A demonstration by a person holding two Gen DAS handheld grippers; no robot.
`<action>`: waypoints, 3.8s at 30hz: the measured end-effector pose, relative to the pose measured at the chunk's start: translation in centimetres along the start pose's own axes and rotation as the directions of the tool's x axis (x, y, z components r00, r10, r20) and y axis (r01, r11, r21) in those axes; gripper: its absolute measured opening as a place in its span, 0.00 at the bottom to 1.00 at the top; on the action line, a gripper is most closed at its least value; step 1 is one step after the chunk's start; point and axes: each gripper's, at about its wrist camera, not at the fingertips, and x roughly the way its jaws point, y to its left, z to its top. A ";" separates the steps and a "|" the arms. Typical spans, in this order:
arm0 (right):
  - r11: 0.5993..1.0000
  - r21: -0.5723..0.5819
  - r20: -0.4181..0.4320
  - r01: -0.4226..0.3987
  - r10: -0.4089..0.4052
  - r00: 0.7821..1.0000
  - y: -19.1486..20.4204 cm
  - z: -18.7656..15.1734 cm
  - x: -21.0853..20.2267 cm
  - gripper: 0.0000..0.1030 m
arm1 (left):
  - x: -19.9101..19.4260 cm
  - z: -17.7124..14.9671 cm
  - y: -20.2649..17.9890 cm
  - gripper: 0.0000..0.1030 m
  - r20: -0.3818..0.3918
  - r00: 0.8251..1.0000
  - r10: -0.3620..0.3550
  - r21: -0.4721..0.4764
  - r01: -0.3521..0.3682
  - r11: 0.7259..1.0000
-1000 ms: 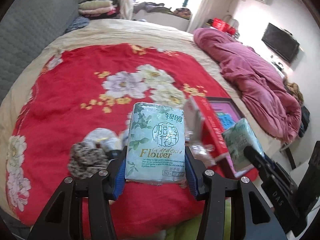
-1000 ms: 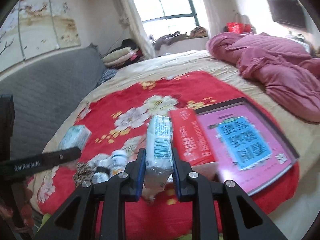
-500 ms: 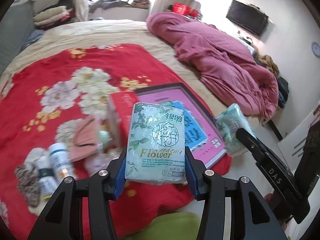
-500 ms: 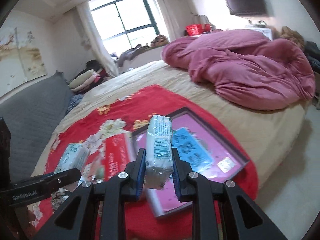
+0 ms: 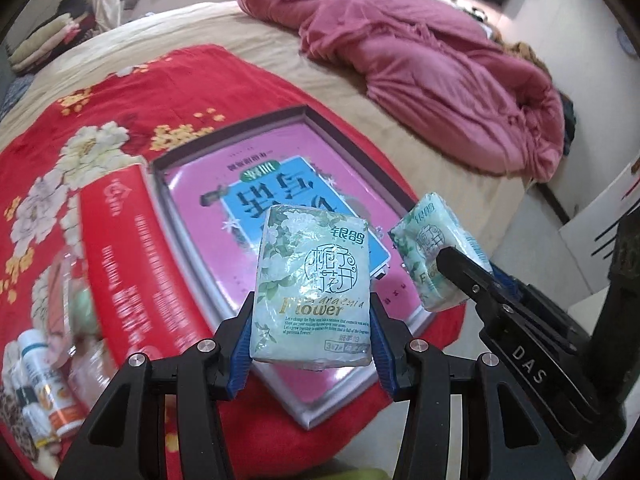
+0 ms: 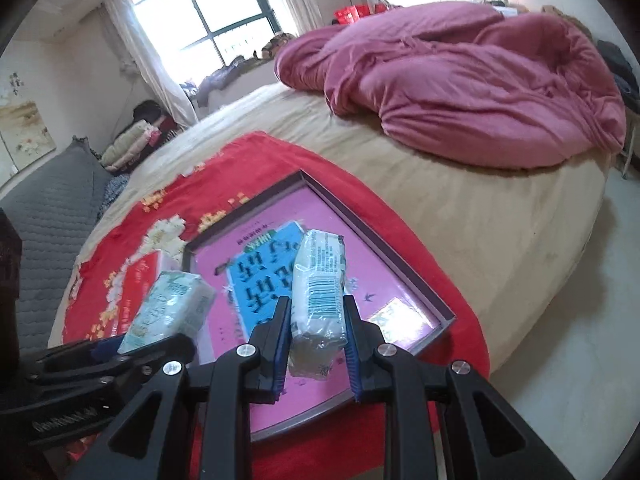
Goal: Organize soft objects
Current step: 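Carry both tissue packs into the pink book box and open both grippers, then move both tools back over the pile of items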
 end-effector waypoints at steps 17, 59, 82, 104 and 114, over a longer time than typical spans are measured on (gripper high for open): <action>0.999 0.005 -0.114 0.031 -0.030 0.993 -2.2 -0.4 4.7 0.25 | 6.4 -0.2 -2.2 0.50 -0.139 0.989 0.039 0.070 -0.029 0.997; 0.984 0.048 -0.026 0.170 -0.169 0.985 -3.6 0.2 -1.1 0.52 | 7.1 -1.5 -3.0 0.62 -0.207 0.977 0.049 0.102 -0.028 0.994; 0.988 -0.058 0.112 0.144 -0.137 0.984 3.3 1.2 -8.3 0.67 | -7.5 -3.9 1.0 0.75 0.060 0.997 0.044 0.033 -0.046 0.998; 0.945 -0.327 0.084 0.005 0.024 0.996 20.0 -1.9 -8.8 0.68 | -17.9 -9.6 15.5 0.75 0.176 0.963 0.205 -0.224 -0.163 0.961; 0.899 -0.435 0.045 -0.039 0.065 0.997 25.5 -4.3 -8.5 0.69 | -20.4 -12.4 20.2 0.75 0.183 0.950 0.254 -0.308 -0.190 0.932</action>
